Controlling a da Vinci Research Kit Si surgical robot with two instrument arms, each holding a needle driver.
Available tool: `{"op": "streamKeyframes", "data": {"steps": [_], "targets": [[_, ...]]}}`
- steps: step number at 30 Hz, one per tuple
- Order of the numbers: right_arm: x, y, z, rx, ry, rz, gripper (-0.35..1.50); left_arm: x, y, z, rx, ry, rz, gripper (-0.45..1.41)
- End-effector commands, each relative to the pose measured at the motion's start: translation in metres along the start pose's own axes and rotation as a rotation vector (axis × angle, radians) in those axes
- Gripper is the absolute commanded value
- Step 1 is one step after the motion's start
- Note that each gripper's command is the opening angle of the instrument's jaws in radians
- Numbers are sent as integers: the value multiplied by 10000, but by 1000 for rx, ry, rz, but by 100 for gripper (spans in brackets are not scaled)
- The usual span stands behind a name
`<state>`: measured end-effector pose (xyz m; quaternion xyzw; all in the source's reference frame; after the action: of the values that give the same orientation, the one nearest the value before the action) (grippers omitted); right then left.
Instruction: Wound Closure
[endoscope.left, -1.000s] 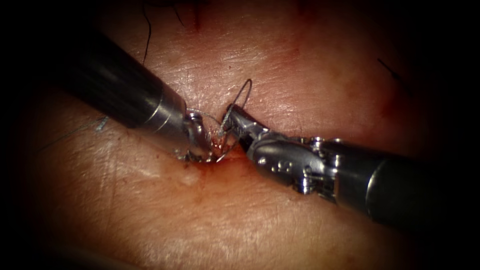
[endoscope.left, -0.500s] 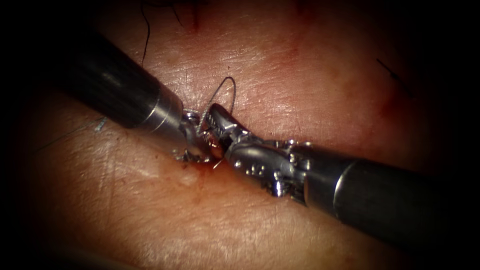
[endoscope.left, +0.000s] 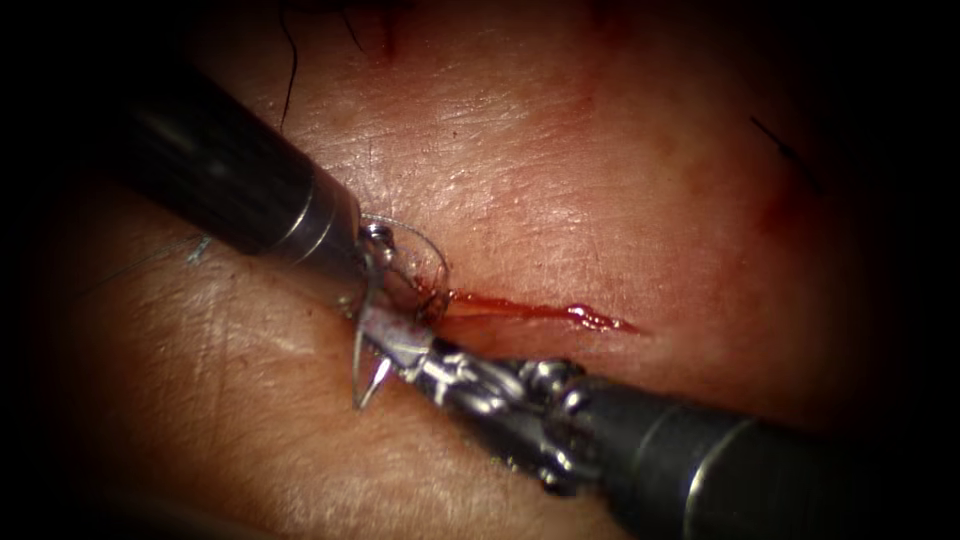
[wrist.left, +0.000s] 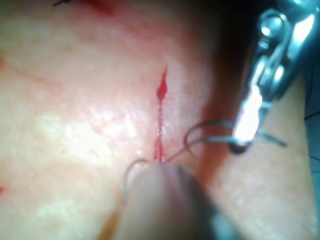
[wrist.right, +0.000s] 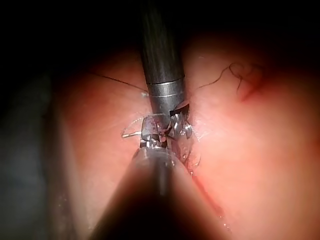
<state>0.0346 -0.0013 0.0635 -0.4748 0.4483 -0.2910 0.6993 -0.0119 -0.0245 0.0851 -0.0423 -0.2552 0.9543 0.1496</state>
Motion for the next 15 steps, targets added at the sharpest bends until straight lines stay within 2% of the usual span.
{"op": "streamKeyframes", "data": {"steps": [1, 6, 15], "targets": [[17, -22, 8, 13, 24, -34, -35, -2, 4, 9, -3, -3, 1, 15], [27, -36, 9, 44, 68, -113, -35, -5, 3, 8, -3, -2, -1, 14], [18, -39, 20, 57, 100, -214, -35, -11, 7, 15, -3, -2, -8, 10]]}}
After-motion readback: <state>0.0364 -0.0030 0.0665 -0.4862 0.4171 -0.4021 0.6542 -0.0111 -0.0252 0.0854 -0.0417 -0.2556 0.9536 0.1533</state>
